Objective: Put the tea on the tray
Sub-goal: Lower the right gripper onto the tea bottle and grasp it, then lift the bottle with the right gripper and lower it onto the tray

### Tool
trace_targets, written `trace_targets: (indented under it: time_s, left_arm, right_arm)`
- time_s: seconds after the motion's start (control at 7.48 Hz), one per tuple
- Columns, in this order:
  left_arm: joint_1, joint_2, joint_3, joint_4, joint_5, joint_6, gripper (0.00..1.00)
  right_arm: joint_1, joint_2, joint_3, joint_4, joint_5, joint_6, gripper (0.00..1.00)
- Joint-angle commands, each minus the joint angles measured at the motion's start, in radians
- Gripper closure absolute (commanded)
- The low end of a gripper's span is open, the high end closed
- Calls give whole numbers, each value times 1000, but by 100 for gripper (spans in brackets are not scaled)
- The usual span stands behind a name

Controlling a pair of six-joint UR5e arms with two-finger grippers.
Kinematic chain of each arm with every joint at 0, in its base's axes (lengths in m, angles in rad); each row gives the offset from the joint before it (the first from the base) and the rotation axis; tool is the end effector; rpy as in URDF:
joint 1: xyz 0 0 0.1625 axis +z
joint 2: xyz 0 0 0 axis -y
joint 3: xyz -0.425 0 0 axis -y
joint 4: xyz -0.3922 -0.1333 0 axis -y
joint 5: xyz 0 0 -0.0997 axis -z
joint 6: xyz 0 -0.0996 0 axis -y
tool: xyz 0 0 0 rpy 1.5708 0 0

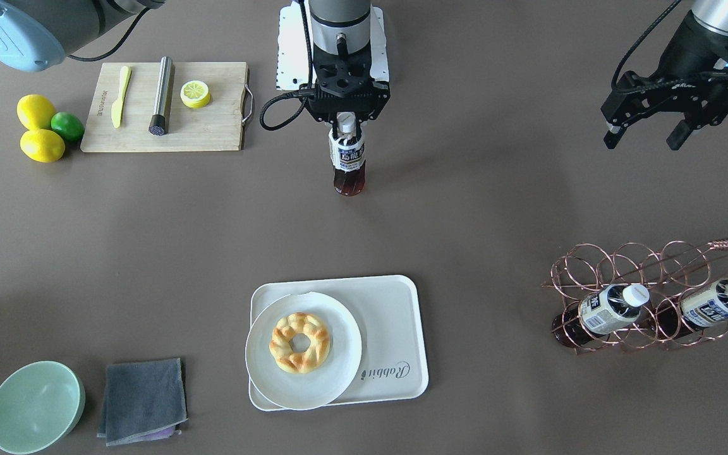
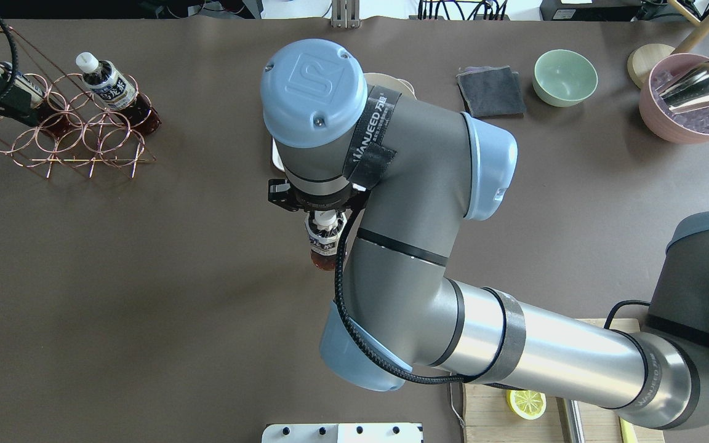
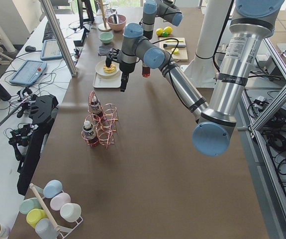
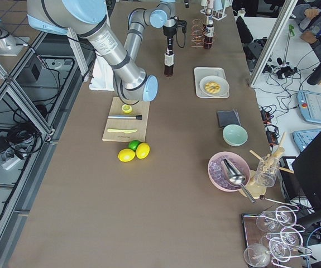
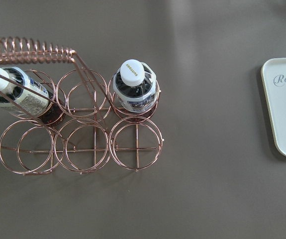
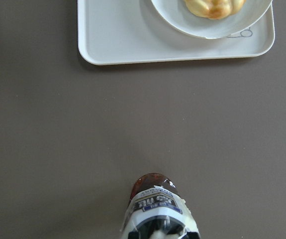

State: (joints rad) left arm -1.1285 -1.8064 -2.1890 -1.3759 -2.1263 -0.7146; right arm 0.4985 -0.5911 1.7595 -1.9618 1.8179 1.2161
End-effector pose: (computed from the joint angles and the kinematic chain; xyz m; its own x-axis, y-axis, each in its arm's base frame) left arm 0.1357 -0.4752 0.2860 0.6974 0.0268 -0.7162 0.1570 0.9693 0.1892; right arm -0.5147 -0.4042 0.0374 0.6957 -0.0047 0.7183 -0.0760 0.9939 0.0801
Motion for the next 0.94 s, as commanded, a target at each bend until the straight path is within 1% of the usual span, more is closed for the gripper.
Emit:
trace_targets:
  time_s: [0.0,0.13,0.27,0.4,0.53,0.67,0.8]
  left_arm:
    - [-78,218,-57,-162,-4,39,3]
    - [-120,342,-60,-266,-61,103,3]
    - [-182,404,-36,-320,-114,172,3]
    - [-230,459,-28,-324,-118,279,3]
    - [-296,493,-8,-325,-119,385,3]
    - [-348,495,9,-324,-127,442,3]
    - [-362,495,12,-324,-156,445,3]
  right_arm:
    - [101,28,-40,-8,38,-97,100]
    - [148,116,-166,-2,67,-115,100]
    - [190,214,-325,65,102,-127,100]
    - [213,256,-462,192,124,-124,100]
    - [247,298,-577,240,139,-135,100]
    - [268,368,-720,279,158,-173,100]
    - [272,390,-853,413,156,-175,100]
